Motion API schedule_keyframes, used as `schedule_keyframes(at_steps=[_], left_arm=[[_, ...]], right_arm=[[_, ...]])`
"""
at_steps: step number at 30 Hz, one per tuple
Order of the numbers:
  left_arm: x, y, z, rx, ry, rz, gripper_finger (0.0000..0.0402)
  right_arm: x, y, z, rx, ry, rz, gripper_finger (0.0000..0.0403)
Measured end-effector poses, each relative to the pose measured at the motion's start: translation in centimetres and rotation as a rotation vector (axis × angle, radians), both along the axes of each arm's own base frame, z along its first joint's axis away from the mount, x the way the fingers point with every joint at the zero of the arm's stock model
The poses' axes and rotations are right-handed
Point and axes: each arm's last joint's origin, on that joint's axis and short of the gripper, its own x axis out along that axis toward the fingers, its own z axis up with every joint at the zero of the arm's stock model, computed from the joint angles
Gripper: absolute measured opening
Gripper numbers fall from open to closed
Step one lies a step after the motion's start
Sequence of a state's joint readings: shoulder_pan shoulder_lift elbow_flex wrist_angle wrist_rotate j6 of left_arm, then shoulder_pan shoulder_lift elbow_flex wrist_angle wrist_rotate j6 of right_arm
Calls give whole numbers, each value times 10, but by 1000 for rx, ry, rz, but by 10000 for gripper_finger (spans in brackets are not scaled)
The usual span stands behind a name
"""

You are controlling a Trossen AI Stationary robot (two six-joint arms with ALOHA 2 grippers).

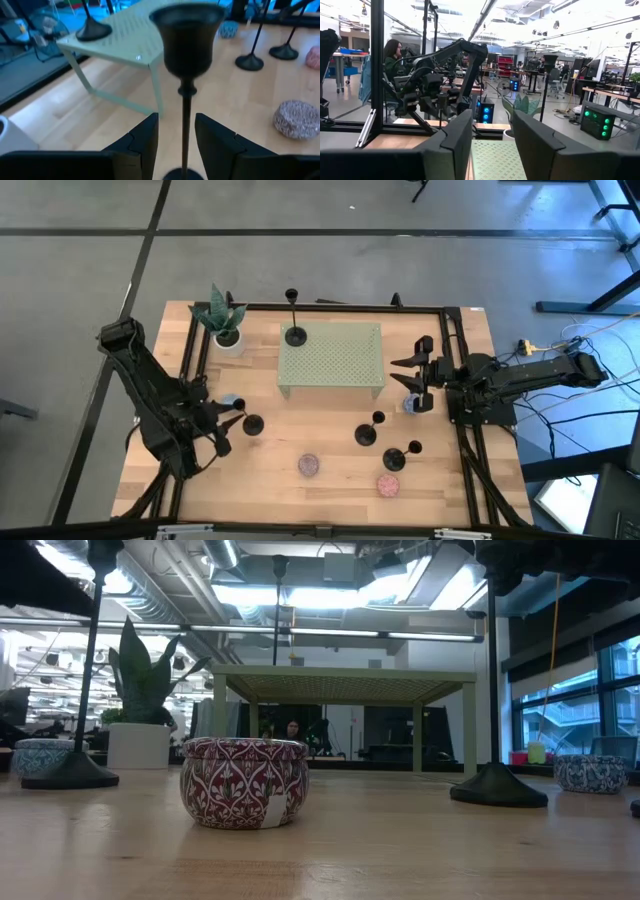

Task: Pick & Place candle stick holders
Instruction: Align the black candle holder with the black candle holder on the shelf

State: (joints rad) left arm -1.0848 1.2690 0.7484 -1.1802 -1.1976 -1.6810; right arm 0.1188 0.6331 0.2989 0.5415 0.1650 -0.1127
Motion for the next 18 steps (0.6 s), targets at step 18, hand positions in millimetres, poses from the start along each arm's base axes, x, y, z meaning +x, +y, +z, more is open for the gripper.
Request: schedule_keyframes(at_steps=[18], left_arm=[[17, 12, -2, -42, -1, 124, 124]], right_arm=[[0, 0, 0, 0, 0, -1, 145]])
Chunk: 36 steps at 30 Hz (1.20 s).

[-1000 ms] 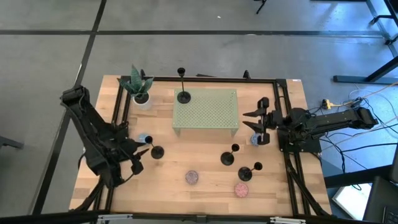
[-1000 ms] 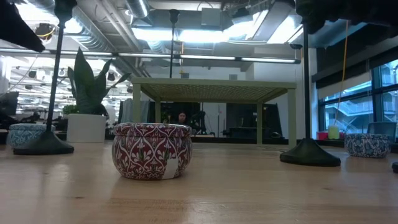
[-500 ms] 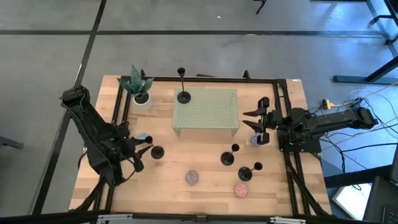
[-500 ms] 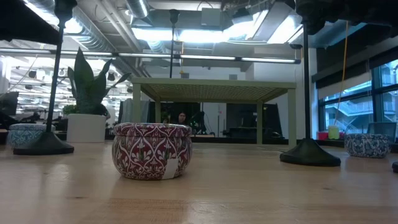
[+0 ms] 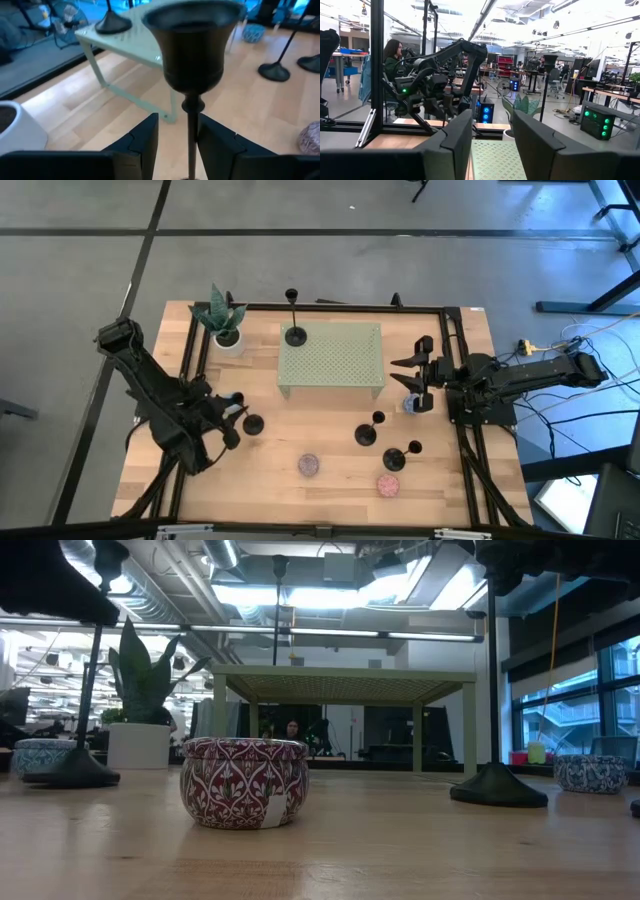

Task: Pick & Place candle stick holders
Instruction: Align the black candle holder with the black candle holder on the shelf

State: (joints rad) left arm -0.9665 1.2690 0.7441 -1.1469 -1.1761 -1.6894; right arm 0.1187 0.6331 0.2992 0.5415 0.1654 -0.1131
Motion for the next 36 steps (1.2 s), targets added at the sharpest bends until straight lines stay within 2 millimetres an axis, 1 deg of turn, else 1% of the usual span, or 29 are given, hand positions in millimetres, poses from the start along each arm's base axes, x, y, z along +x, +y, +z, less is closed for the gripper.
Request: schedule_keyframes(at_steps=[2, 4, 9, 10, 13, 15, 17, 19, 22, 25, 28, 32, 34, 36], left_arm=[[0, 0, -1, -17, 20, 5, 117], [1, -1, -1, -25, 19, 3, 98], [3, -3, 0, 1, 2, -20, 23], [3, -3, 0, 11, -2, -23, 15], [4, -3, 3, 23, -42, -16, 15], [7, -5, 11, 6, -52, -13, 15], [12, -8, 24, -11, -46, -18, 14], [18, -12, 41, -17, -53, -29, 14], [31, -15, 74, -25, -47, -37, 14], [43, -13, 107, -45, -23, -55, 13], [53, -8, 137, -80, -34, -61, 13], [61, 3, 172, -18, -32, -72, 14], [66, 12, 182, 4, -26, -52, 14], [72, 24, 186, 11, 0, -27, 14]], right_arm=[[0, 0, 0, 0, 0, 0, 145], [0, 0, 0, 0, 0, 0, 145], [0, 0, 0, 0, 0, 0, 145], [0, 0, 0, 0, 0, 0, 145], [0, 0, 0, 0, 0, 0, 145], [0, 0, 0, 0, 0, 0, 145], [0, 0, 0, 1, 0, 0, 145], [0, 0, 0, 0, 0, 0, 145], [0, 0, 0, 1, 0, -1, 145], [0, 0, 0, 1, 0, 0, 145], [0, 0, 0, 1, 0, 0, 145], [0, 0, 0, 1, 0, 0, 145], [0, 0, 0, 1, 0, -1, 145], [0, 0, 0, 2, -4, 0, 145]])
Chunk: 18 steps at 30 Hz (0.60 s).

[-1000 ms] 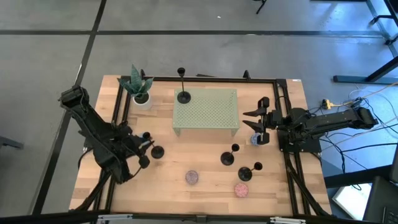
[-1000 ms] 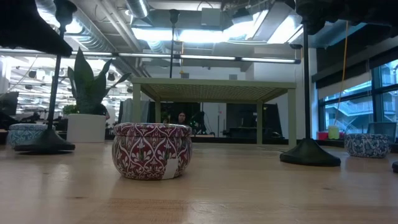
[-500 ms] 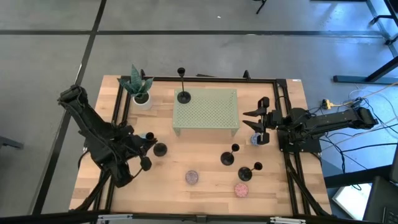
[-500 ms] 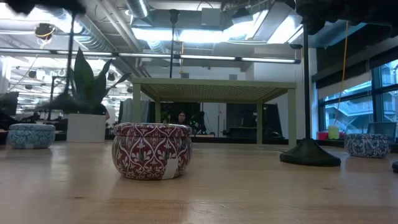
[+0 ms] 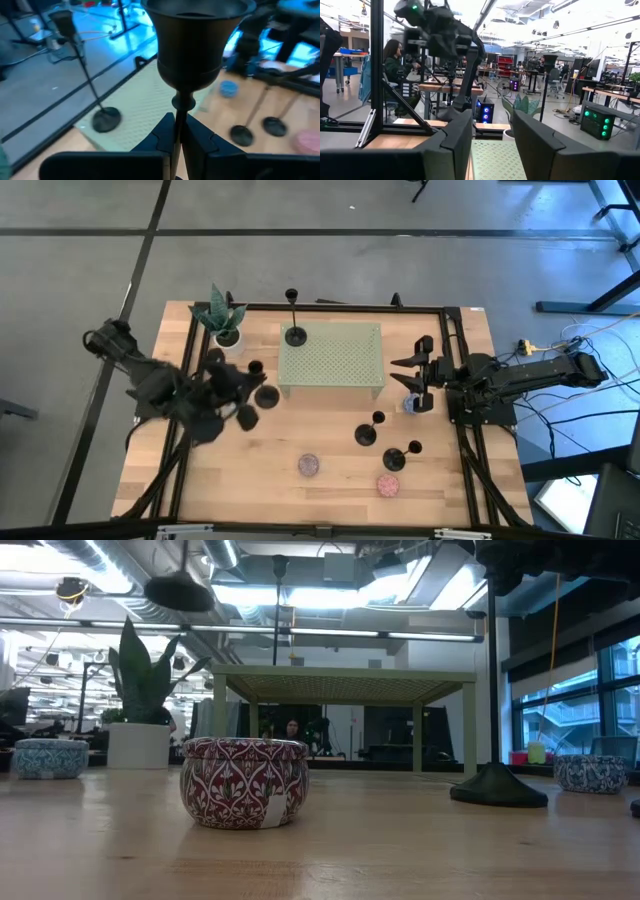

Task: Pick & Place candle stick holders
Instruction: Align the black candle holder with the black candle holder on the shelf

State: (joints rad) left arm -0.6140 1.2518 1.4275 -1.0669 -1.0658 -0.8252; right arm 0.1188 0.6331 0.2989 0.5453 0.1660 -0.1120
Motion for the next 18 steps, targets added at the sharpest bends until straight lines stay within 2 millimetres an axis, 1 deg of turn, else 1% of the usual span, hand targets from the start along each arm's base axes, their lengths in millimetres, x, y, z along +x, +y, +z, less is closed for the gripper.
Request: schedule_keyframes(at_steps=[5, 8, 11, 13, 15, 16, 18], left_arm=[[20, 33, -3, 15, 121, 50, 14], [32, 49, 0, 5, 127, 45, 14], [44, 59, 8, 17, 95, -30, 15], [51, 64, 16, 26, 54, -127, 15], [54, 70, 26, 41, -6, -229, 15], [51, 73, 32, 53, -27, -262, 15], [42, 81, 43, 77, -54, -269, 15]], right_arm=[[-1, 0, 2, 4, -24, 0, 145], [0, 0, 2, 5, -23, 0, 145], [-1, 0, 3, 6, -26, 0, 145], [-1, 0, 3, 6, -27, 0, 145], [-1, 0, 3, 6, -27, 0, 145], [-1, 0, 3, 6, -27, 0, 145], [-1, 0, 3, 6, -27, 1, 145]])
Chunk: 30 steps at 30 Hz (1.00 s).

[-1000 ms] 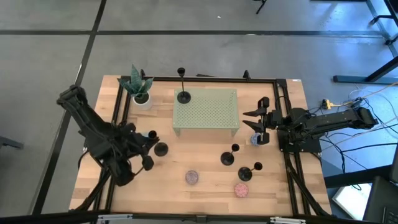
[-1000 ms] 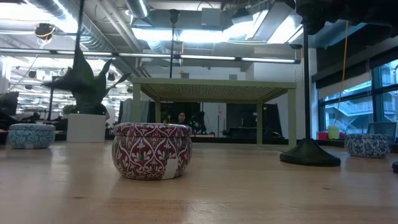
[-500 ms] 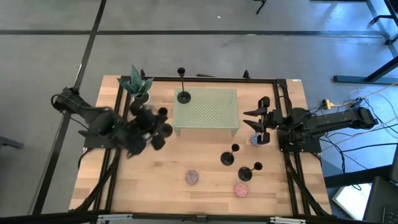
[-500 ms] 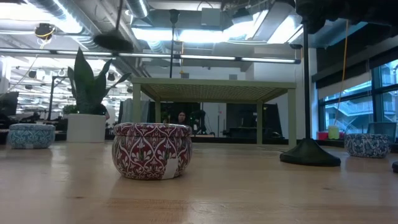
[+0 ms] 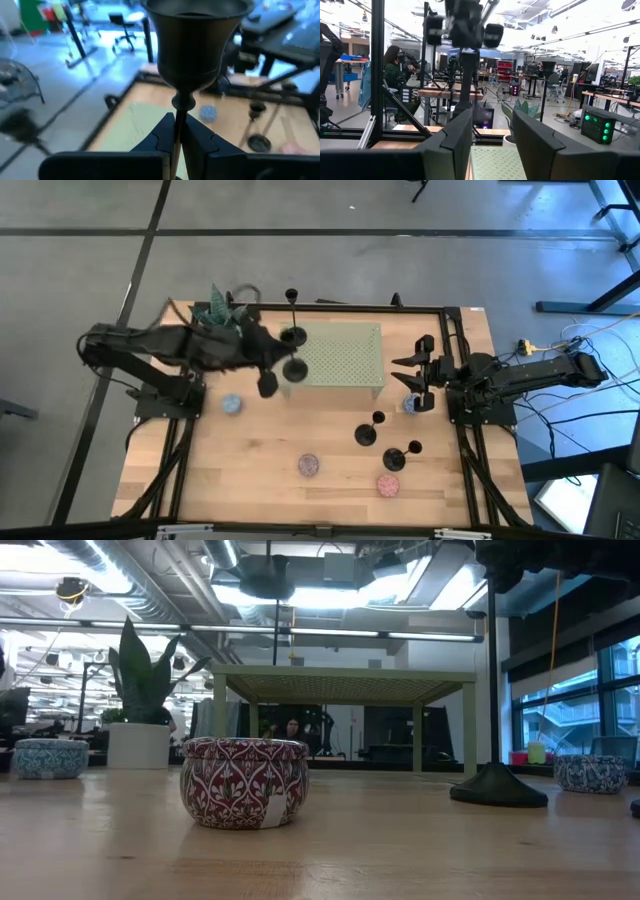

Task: Pick & Place candle stick holders
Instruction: Align the black candle holder with the black candle holder on the shelf

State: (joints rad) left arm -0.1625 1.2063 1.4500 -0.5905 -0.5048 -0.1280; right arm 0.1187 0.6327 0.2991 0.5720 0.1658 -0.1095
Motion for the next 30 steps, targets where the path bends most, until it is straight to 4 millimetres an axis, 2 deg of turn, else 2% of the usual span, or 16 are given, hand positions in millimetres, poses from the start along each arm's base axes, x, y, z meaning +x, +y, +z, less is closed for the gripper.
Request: schedule_keyframes(at_steps=[2, 5, 10, 16, 22, 30], left_arm=[[-13, 8, 6, 4, -5, 22, 15], [-25, 15, -5, -43, 32, 34, 15], [-10, 20, -50, -78, 63, 26, 15], [-2, 37, -67, -95, 43, 4, 15], [-3, 54, -72, -125, 50, 42, 15], [3, 60, -77, -145, 72, 32, 15]], right_arm=[[0, 0, 0, 0, 0, 0, 145], [0, 0, -1, -1, 5, 0, 145], [0, 0, 0, 0, 5, 0, 145], [0, 0, -1, 29, 9, 7, 145], [0, 0, -1, 22, 9, 5, 145], [0, 0, -1, 22, 10, 6, 145]])
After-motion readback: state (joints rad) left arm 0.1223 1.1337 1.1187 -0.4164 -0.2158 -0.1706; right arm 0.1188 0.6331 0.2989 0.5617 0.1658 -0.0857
